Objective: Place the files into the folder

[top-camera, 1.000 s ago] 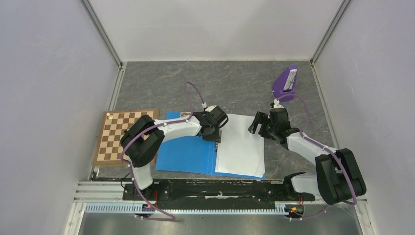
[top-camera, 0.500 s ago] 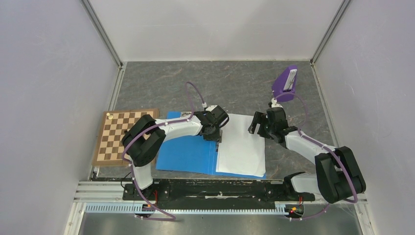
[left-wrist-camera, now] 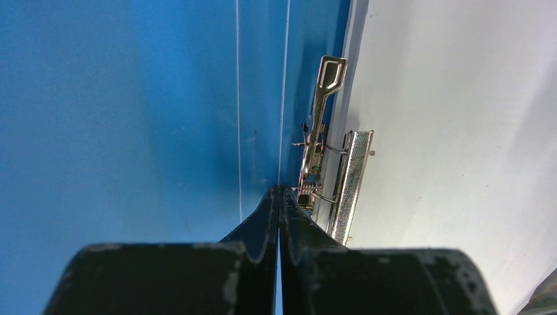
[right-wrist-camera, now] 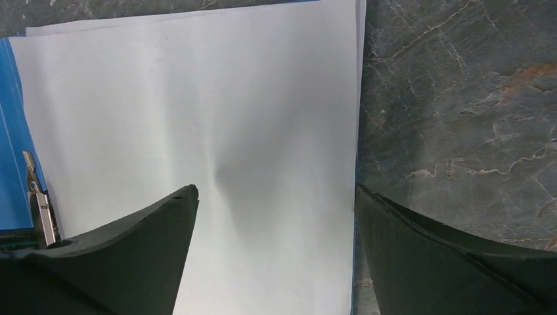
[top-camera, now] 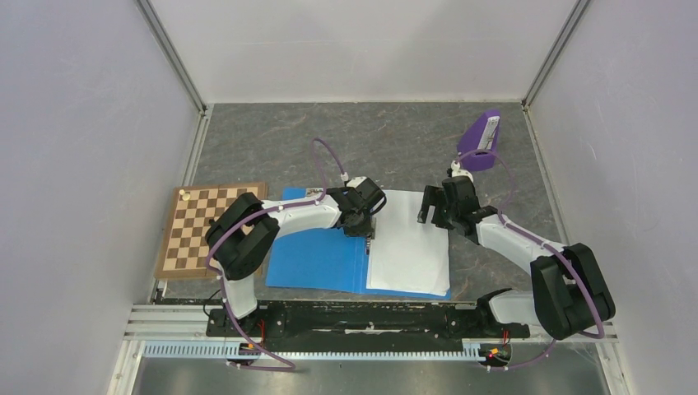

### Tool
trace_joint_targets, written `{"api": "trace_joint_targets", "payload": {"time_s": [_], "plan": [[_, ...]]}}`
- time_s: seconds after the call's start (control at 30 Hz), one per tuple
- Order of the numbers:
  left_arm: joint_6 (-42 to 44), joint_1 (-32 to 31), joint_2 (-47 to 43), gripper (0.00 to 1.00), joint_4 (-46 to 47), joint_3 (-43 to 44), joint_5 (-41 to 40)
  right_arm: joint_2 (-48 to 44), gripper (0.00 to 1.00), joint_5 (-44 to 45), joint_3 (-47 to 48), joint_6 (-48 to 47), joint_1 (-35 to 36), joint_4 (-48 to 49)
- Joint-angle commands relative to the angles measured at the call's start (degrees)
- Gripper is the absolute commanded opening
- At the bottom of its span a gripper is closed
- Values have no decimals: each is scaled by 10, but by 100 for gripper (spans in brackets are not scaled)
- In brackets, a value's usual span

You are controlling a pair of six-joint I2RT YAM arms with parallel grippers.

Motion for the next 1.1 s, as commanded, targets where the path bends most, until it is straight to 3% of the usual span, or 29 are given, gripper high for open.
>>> {"api": "trace_joint_targets", "payload": {"time_s": [0.0, 0.4, 0.8, 1.07], "plan": [[-30, -7, 14, 2, 24, 1, 4, 4, 92, 19, 21, -8, 2, -8], [-35, -7, 15, 2, 23, -4, 3, -19, 96, 24, 0, -12, -13, -25], [-38, -7, 17, 2, 23, -6, 1, -88, 96, -55, -92, 24, -12, -19], [-38, -7, 18, 2, 24, -8, 0, -120, 96, -52, -103, 26, -11, -36]]}}
